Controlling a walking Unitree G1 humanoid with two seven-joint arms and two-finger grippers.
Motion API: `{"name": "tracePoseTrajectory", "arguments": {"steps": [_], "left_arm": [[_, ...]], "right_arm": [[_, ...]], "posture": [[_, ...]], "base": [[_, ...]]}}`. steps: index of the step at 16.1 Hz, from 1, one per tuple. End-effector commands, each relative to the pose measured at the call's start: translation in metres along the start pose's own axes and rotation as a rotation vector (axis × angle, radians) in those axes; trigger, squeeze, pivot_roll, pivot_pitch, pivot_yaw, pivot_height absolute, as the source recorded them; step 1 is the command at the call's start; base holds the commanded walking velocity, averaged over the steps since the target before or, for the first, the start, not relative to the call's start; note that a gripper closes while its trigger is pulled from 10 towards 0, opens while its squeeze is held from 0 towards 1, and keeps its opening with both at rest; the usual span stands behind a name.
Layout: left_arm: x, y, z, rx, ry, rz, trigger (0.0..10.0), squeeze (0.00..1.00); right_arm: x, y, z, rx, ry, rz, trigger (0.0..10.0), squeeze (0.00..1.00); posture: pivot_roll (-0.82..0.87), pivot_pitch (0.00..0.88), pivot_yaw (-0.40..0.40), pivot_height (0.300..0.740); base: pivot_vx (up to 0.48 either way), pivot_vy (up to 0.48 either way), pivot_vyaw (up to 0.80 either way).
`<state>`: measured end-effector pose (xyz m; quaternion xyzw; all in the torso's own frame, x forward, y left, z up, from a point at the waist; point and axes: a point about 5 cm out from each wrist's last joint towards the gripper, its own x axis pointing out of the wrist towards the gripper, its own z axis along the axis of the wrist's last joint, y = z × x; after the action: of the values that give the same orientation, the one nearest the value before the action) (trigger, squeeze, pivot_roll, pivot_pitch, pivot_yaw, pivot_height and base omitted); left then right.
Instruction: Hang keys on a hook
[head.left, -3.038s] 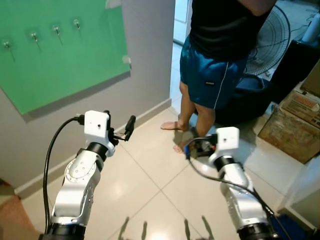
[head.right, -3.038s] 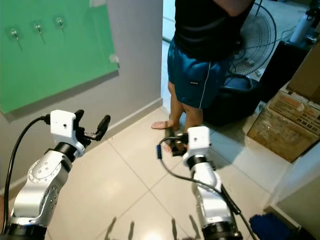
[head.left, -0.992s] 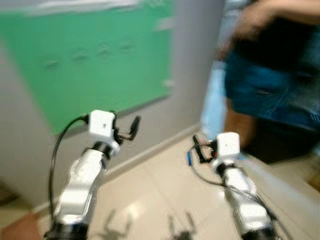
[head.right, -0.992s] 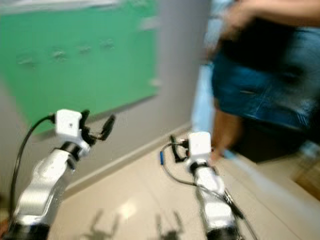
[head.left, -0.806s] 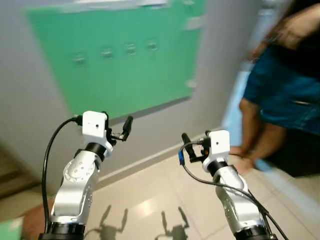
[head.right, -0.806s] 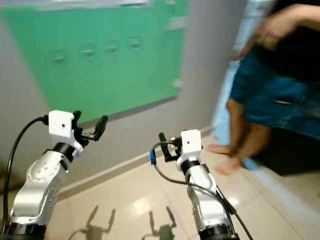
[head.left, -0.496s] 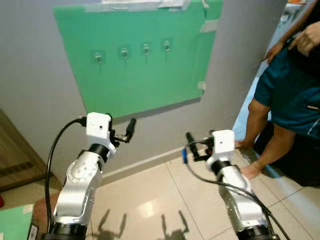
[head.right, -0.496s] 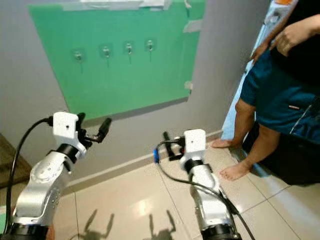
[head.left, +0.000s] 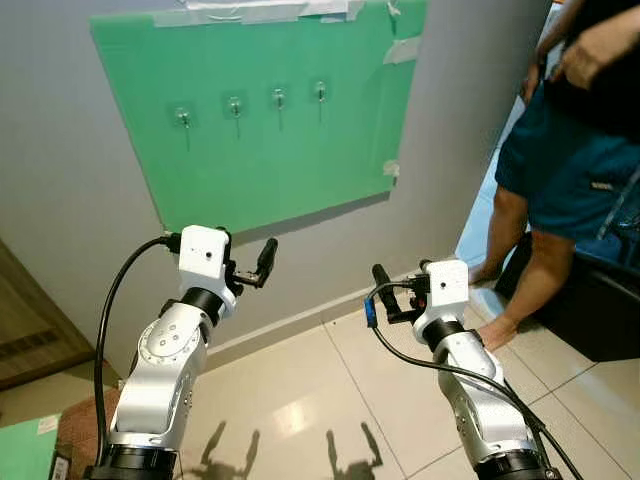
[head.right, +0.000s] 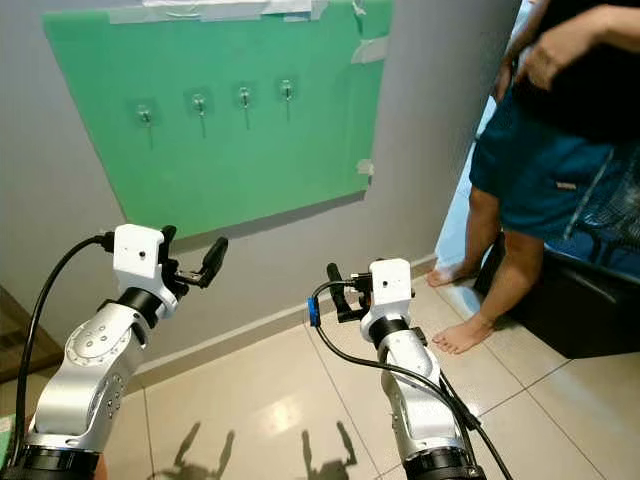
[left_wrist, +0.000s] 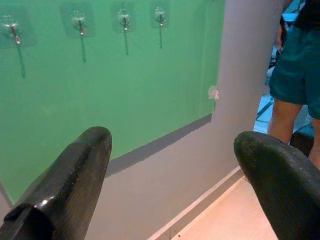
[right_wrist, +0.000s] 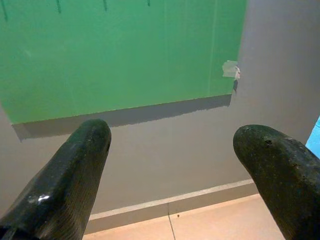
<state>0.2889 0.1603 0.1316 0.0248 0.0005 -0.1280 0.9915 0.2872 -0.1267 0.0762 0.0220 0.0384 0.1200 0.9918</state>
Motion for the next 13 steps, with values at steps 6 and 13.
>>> {"name": "tracePoseTrajectory", "arguments": {"steps": [6, 13], "left_arm": [[0.0022, -0.0001, 0.0064, 0.015, -0.017, -0.002, 10.0, 0.00], [0.0017, -0.0003, 0.0051, -0.012, -0.016, -0.003, 10.0, 0.00]], "right_arm": [[0.0000, 0.0028, -0.0023, -0.020, 0.024, 0.018, 10.0, 0.00], [0.0002, 0.0029, -0.0038, -0.025, 0.030, 0.030, 10.0, 0.00]], "posture": [[-0.05, 0.000, 0.035, 0.740], [-0.05, 0.000, 0.028, 0.740]], "base": [[0.347, -0.314, 0.14], [0.040, -0.055, 0.43]]}}
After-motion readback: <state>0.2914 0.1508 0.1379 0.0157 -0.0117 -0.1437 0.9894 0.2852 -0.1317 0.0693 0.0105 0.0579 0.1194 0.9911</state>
